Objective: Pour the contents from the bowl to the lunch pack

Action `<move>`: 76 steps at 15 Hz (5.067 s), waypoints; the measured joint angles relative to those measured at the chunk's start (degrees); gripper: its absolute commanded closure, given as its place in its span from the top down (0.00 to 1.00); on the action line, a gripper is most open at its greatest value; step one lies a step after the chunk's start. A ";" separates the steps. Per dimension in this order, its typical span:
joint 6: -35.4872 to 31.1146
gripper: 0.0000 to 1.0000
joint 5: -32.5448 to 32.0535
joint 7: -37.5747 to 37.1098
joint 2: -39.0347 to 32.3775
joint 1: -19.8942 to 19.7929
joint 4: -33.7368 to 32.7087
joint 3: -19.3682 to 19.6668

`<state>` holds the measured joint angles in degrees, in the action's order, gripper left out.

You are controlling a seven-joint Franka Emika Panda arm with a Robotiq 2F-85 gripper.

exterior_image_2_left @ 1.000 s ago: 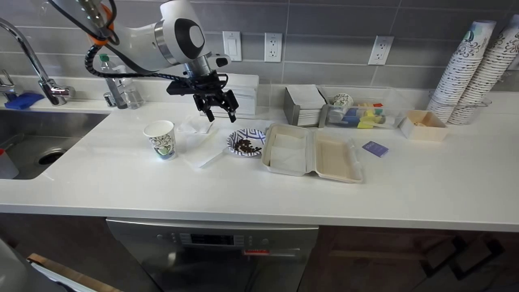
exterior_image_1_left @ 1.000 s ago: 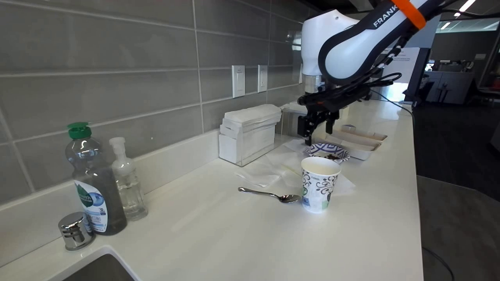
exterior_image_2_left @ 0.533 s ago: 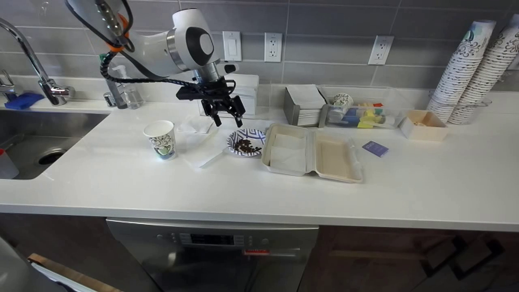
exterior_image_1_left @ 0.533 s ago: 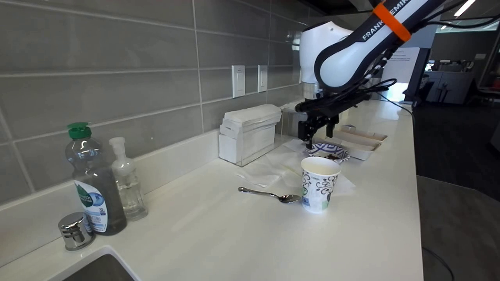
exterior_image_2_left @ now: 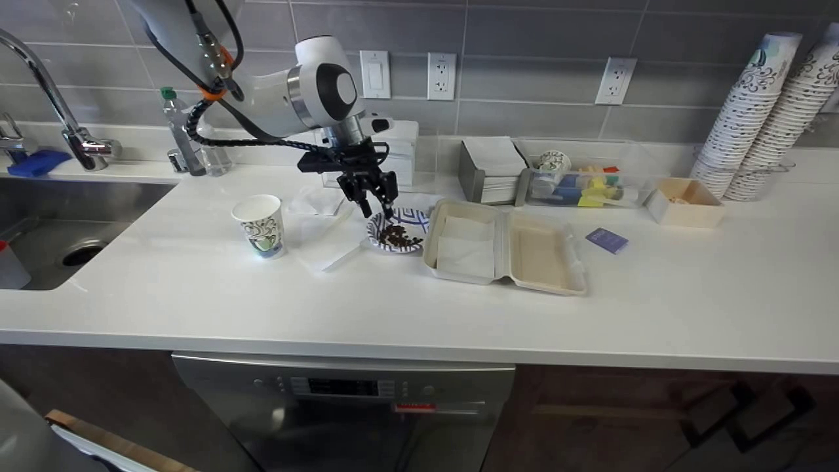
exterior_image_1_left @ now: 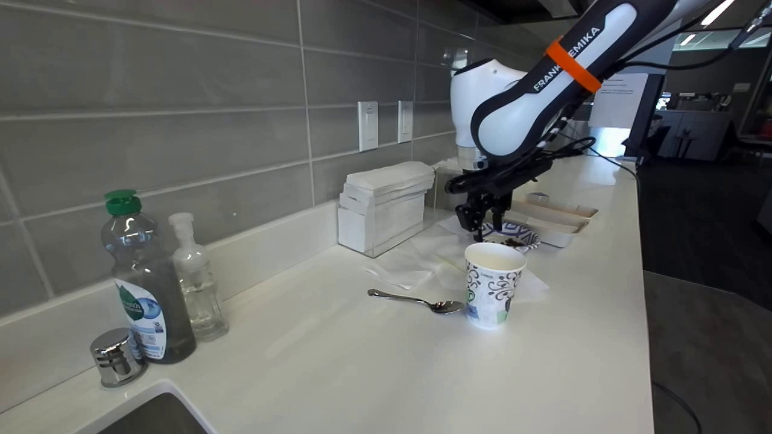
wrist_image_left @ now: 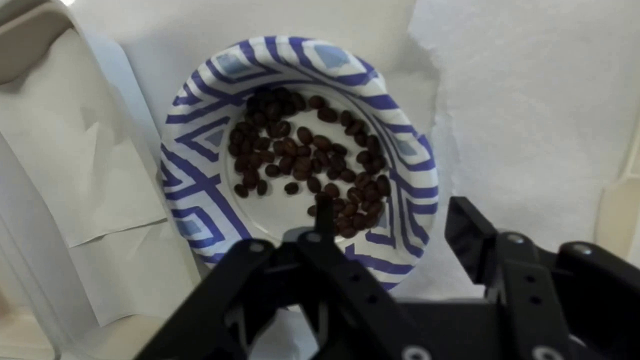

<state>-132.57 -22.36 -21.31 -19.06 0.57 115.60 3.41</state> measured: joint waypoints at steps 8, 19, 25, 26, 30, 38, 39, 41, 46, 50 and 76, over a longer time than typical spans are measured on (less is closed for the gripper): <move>0.00 0.46 0.00 -1.13 -4.30 2.09 -2.71 1.36; 0.00 0.25 0.04 -1.36 -5.76 2.81 -3.55 2.77; 0.00 0.10 0.04 -1.38 -5.77 3.23 -3.59 2.83; 0.00 0.12 0.03 -1.42 -5.70 3.29 -3.65 2.88; 0.00 0.01 0.02 -1.54 -5.45 3.51 -3.83 2.98; 0.17 0.02 -0.23 -3.88 -3.45 5.24 -3.66 3.46; 0.20 0.02 -0.30 -4.29 -2.92 5.48 -3.45 3.47; 0.36 0.02 -0.46 -4.83 -1.60 5.92 -2.79 3.48; 3.87 0.02 -1.62 -5.32 2.91 6.49 -0.80 3.43; 6.15 0.02 -1.84 -3.00 6.28 5.65 0.40 3.39; 9.10 0.02 40.74 56.18 9.77 -13.55 -1.95 2.78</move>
<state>-123.47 18.38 34.88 -9.30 -12.98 113.65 6.19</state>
